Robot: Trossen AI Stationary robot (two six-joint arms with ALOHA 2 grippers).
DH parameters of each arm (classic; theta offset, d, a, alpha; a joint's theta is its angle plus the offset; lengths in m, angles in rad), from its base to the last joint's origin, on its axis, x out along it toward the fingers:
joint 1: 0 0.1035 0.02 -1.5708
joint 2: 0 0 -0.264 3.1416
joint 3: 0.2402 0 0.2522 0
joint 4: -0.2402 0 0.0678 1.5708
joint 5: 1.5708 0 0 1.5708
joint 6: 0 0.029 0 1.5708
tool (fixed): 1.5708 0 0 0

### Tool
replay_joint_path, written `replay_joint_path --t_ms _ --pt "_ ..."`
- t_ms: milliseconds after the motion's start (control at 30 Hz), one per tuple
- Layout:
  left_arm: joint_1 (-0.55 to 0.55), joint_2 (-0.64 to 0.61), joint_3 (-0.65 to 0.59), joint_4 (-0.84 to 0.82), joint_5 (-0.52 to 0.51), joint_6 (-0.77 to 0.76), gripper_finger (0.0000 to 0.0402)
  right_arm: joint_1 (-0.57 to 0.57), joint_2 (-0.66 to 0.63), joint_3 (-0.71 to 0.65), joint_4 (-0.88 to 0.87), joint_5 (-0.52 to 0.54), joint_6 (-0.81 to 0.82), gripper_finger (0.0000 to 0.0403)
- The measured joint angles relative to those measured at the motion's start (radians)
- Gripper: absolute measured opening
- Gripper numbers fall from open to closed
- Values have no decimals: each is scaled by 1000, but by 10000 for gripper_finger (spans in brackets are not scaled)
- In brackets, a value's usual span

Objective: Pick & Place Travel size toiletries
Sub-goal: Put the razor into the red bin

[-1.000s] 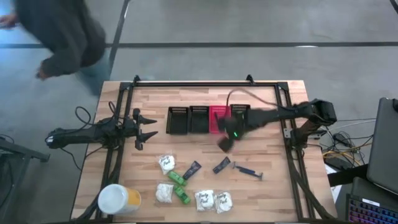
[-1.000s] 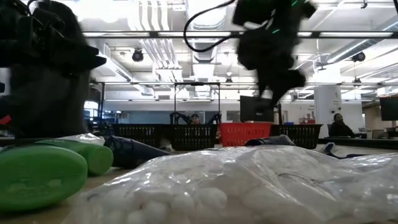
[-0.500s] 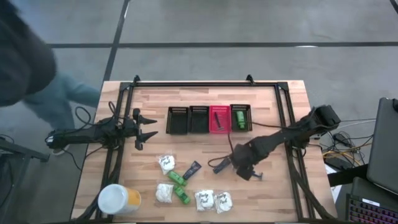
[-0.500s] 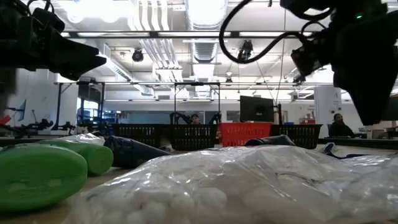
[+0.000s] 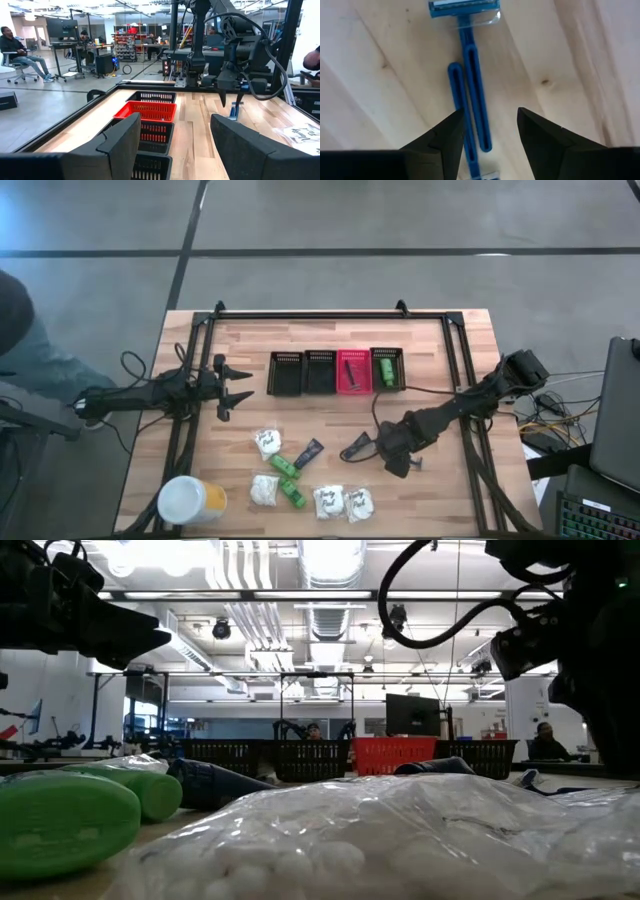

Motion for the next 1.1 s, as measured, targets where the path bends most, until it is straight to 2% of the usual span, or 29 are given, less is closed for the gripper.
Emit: replay_joint_path --t_ms 233,333,733,900,1100 --pt "0 0 0 0 0 0 248 0 0 -43 82 17 -19 183" --pt "0 0 0 0 0 0 248 0 0 -62 136 5 -20 175" --pt "0 0 0 0 0 0 248 0 32 -84 166 12 -98 137" --pt "0 0 0 0 0 0 248 -2 30 -72 201 -59 -110 124" --pt "0 0 0 0 0 0 248 0 33 -33 195 -63 -179 146"
